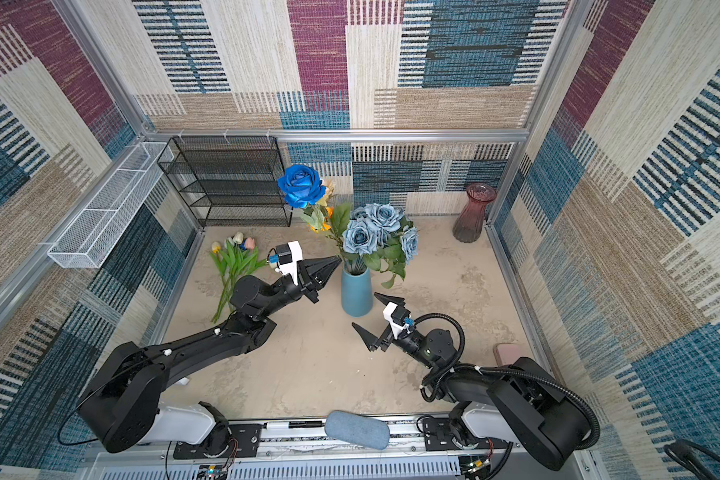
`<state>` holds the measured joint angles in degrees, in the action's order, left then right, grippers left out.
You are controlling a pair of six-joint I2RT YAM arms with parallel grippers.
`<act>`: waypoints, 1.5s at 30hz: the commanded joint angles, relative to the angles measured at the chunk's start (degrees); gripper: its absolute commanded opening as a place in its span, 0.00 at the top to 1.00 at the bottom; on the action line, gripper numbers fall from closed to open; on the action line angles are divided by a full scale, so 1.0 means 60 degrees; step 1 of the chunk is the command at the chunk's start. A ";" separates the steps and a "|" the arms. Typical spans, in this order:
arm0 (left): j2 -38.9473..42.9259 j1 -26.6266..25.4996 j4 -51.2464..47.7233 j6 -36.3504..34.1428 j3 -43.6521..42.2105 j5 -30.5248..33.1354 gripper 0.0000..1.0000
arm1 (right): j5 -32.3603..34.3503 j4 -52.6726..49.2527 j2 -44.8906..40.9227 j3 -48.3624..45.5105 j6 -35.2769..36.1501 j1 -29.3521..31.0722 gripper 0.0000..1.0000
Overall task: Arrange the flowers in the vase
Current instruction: 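Lower the bright blue rose stem into the light-blue vase with the left gripper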
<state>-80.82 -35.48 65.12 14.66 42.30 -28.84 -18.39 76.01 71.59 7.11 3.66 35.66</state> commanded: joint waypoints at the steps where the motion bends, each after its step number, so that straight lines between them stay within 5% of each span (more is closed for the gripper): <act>1: 0.0269 -0.0004 -0.1026 -0.0523 0.0141 -0.0174 0.97 | 0.0114 0.0223 0.0017 0.0060 -0.0145 0.0018 0.02; 5: 0.0739 -0.0004 -0.2085 -0.1028 0.0242 -0.0003 0.71 | 0.0096 0.0225 0.0044 0.0074 -0.0160 0.0019 0.01; 9: 0.1164 -0.0004 -0.2979 -0.1451 0.0239 0.0217 0.70 | 0.0105 0.0193 -0.0010 0.0072 -0.0170 0.0010 0.01; 29: 0.0955 0.0007 -0.7159 -0.2164 0.2451 0.0120 0.98 | -0.0062 0.0223 0.0095 0.0118 -0.0207 0.0017 0.01; 45: 0.0042 -0.0003 -0.7336 -0.2193 0.2735 0.0099 0.99 | -0.0003 0.0267 0.0184 0.0133 -0.0186 0.0019 0.01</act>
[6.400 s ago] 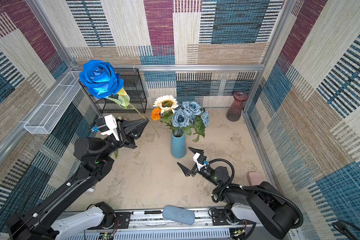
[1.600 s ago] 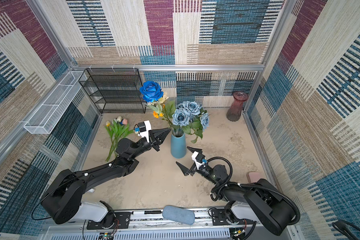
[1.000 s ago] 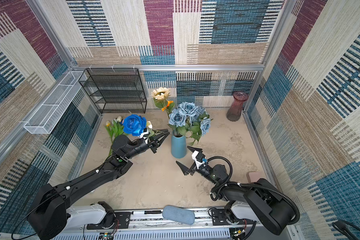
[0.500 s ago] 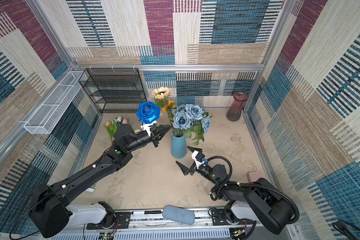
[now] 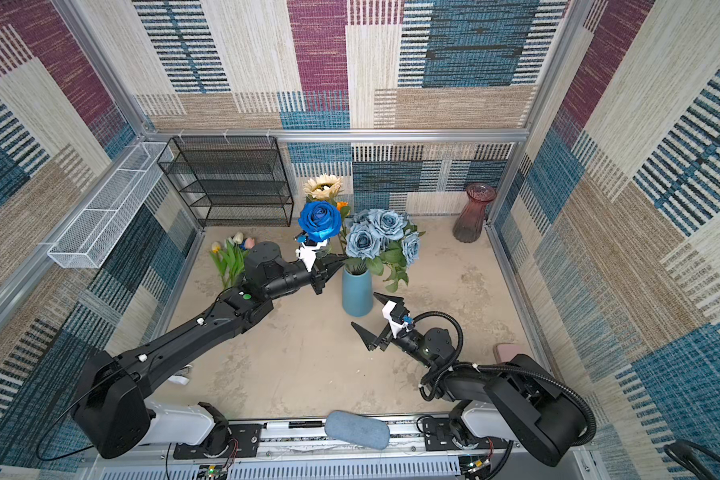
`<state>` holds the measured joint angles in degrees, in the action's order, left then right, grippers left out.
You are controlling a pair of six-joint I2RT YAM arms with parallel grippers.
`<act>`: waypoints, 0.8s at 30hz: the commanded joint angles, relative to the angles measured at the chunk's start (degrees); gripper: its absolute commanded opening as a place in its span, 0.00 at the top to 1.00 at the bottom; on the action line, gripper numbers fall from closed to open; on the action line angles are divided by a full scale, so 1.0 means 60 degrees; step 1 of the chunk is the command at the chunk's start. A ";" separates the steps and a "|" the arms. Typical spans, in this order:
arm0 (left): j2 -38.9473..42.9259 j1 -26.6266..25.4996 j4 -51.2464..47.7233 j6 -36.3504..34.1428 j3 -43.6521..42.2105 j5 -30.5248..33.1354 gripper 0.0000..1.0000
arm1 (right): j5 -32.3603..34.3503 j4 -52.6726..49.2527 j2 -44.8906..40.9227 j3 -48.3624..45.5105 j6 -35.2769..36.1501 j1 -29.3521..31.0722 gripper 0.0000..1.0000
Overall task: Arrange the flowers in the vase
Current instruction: 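Lower the bright blue rose stem into the light-blue vase with the left gripper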
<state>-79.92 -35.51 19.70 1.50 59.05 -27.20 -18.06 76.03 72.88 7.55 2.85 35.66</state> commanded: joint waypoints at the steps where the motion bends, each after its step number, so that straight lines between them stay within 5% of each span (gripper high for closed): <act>1: -0.0172 0.0000 0.0261 0.0014 -0.0056 -0.0177 0.99 | -0.0080 0.0256 -0.0045 0.0046 -0.0054 0.0011 0.01; 15: -0.0830 0.0000 0.0720 0.0246 -0.0136 -0.0340 0.99 | 0.0128 0.0165 0.0001 0.0104 -0.0065 0.0019 0.01; 21: -0.0176 0.0000 0.0814 0.0200 -0.0349 -0.0308 0.71 | 0.0315 0.0018 -0.0020 0.0147 -0.0054 0.0015 0.00; 24: 0.0242 0.0001 0.0883 0.0082 -0.0613 -0.0189 0.65 | 0.0301 -0.0002 -0.0018 0.0177 -0.0080 0.0018 0.00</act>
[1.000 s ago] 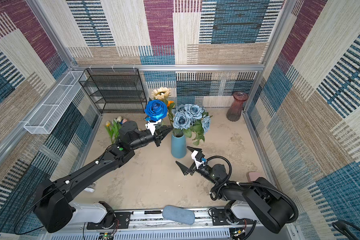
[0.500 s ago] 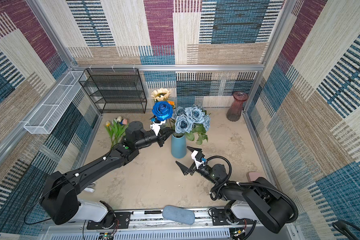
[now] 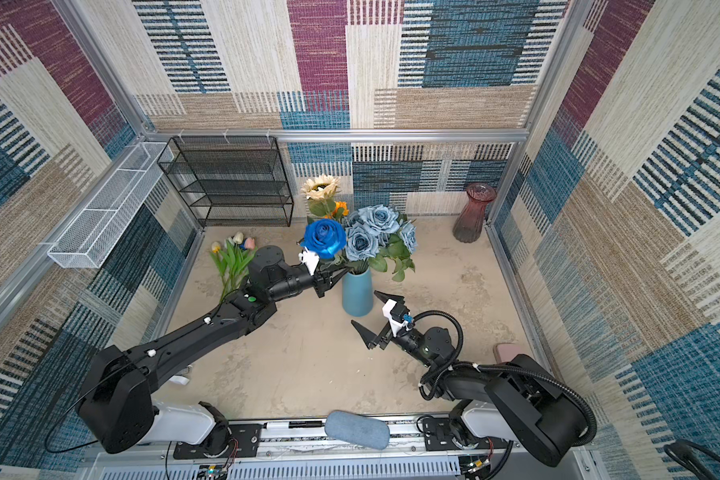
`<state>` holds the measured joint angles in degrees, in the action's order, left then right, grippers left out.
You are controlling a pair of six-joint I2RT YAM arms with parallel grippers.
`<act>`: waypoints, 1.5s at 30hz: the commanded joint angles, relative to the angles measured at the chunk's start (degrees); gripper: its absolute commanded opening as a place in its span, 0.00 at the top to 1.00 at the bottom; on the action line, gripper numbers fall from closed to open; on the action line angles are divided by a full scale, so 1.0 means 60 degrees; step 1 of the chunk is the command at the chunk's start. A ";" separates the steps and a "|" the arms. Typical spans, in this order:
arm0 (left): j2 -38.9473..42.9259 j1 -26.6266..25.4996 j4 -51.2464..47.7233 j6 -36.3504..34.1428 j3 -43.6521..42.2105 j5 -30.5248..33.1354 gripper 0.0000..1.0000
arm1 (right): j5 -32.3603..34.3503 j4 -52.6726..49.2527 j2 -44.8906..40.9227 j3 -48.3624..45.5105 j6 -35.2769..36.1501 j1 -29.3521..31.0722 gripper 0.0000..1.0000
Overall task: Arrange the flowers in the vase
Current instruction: 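Lower the bright blue rose stem into the light-blue vase with the left gripper, then open the left gripper to release the rose while the right gripper approaches the vase, then close the right gripper around the light-blue vase while the left gripper draws back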
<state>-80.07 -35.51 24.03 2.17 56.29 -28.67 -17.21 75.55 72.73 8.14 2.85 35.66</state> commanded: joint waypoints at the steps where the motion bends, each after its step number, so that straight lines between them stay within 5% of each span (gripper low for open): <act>1: 0.0388 0.0007 0.0146 -0.0088 -0.0230 0.0091 0.64 | 0.0159 0.0067 0.0007 0.0079 -0.0080 0.0013 0.00; 17: 0.2697 0.0066 0.0162 -0.0991 -0.2555 0.1400 0.23 | 0.1837 -0.0680 0.1347 0.1396 -0.0527 -0.0011 0.00; 31: 0.4363 0.0278 0.0221 -0.0758 -0.4467 0.2487 0.18 | 0.2710 0.0757 0.3782 0.2950 -0.0415 -0.0012 0.00; 39: 0.4752 0.0296 -0.0035 -0.0831 -0.4482 0.2522 0.18 | 0.2183 0.1559 0.5075 0.3762 0.0022 -0.0011 0.00; 45: 0.5203 0.0293 -0.0280 -0.0845 -0.4577 0.2810 0.18 | 0.2021 0.1196 0.5320 0.4374 0.0111 -0.0014 0.16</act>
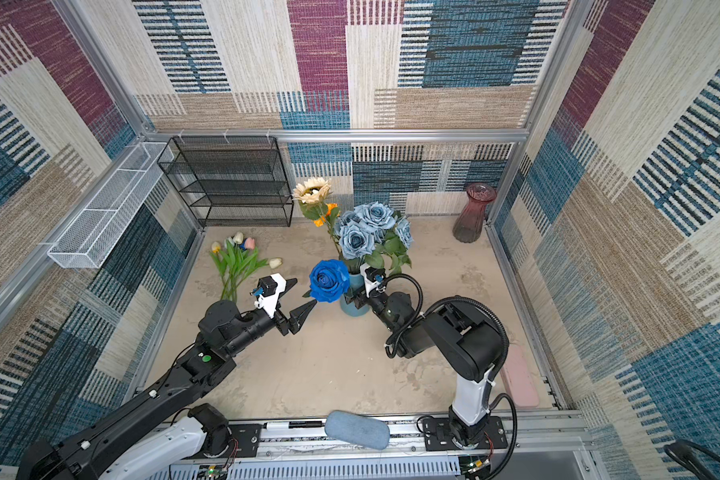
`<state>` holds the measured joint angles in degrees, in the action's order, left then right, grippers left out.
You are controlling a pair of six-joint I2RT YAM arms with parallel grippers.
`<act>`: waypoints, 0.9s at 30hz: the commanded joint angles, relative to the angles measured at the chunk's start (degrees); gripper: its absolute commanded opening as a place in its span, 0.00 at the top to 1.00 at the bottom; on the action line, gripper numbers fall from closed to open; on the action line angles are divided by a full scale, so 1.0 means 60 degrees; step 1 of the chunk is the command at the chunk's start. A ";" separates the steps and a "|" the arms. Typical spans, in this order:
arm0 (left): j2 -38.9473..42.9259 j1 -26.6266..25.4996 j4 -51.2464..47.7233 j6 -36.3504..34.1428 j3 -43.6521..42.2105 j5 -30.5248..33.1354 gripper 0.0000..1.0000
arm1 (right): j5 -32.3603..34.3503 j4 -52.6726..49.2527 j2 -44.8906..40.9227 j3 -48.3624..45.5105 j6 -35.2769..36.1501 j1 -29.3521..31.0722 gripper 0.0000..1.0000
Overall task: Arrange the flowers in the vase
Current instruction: 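Close the right gripper around the light-blue vase while the left gripper draws back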
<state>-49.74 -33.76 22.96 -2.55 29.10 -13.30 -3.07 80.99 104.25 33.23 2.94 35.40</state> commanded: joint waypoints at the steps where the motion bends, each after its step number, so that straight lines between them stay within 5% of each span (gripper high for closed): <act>1: 0.0209 0.0003 -0.0166 -0.0084 -0.0046 0.0289 0.17 | -0.0323 0.0278 0.0106 0.0256 0.0096 0.0032 0.20; 11: 0.0445 0.0060 -0.0268 -0.0347 -0.0017 0.0688 0.16 | -0.0433 0.0629 0.0716 0.0779 0.0160 0.0018 0.45; 27: 0.0211 0.0144 -0.0106 -0.0695 -0.0075 0.0853 0.16 | -0.1264 0.2595 0.1090 0.0429 0.0066 -0.0114 0.69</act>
<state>-48.62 -33.04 21.15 -4.71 28.71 -9.15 -7.94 84.36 109.84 36.84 3.57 34.70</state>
